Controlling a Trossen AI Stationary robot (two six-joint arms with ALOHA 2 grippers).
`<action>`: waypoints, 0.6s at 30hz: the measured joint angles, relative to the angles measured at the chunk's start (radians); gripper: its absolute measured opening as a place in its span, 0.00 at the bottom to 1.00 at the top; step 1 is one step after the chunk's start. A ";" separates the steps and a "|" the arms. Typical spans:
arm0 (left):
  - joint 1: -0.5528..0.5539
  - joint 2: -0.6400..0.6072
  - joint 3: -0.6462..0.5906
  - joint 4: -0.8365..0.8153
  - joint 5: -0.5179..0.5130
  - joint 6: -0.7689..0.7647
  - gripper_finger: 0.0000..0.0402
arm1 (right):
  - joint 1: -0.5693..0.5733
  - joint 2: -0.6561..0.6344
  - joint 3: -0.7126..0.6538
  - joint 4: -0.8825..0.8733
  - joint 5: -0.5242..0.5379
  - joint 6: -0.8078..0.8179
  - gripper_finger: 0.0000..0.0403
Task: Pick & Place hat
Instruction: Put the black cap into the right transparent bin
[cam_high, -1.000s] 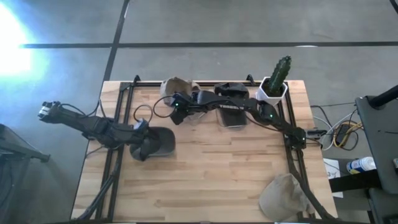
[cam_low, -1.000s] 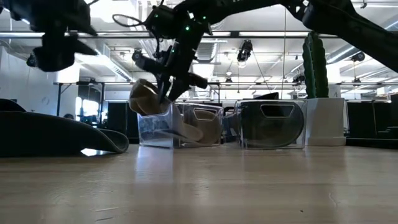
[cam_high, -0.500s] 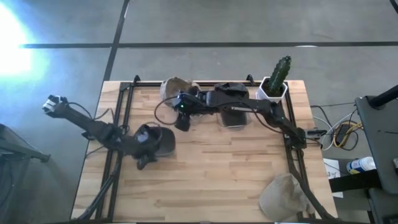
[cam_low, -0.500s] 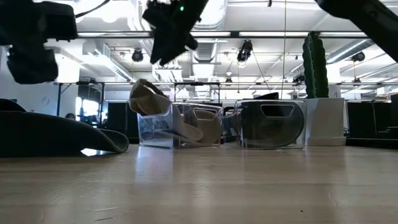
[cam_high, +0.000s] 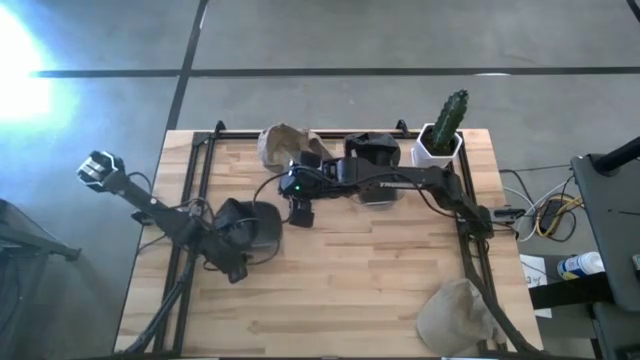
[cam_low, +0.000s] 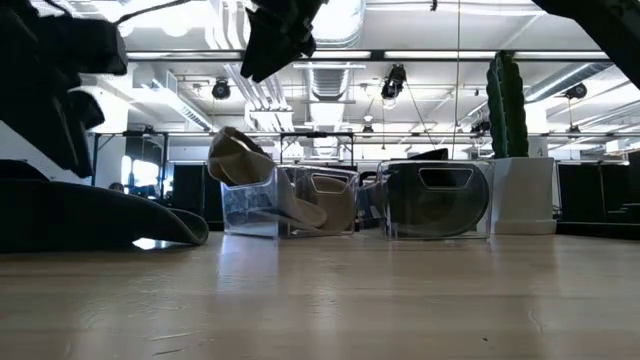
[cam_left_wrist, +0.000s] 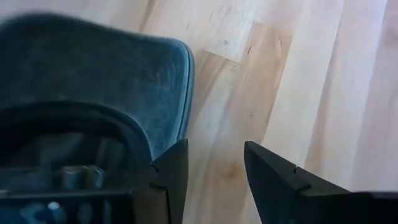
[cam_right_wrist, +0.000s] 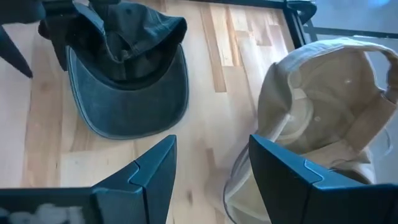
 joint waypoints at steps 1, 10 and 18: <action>-0.001 0.009 0.017 -0.022 -0.009 0.024 0.37 | 0.002 -0.002 0.000 -0.004 0.000 0.000 0.49; -0.011 0.089 0.125 -0.165 -0.064 0.212 0.37 | 0.011 -0.005 -0.002 -0.038 0.005 0.016 0.49; -0.012 0.204 0.095 -0.156 -0.074 0.258 0.37 | 0.014 -0.005 -0.006 -0.042 0.031 0.027 0.49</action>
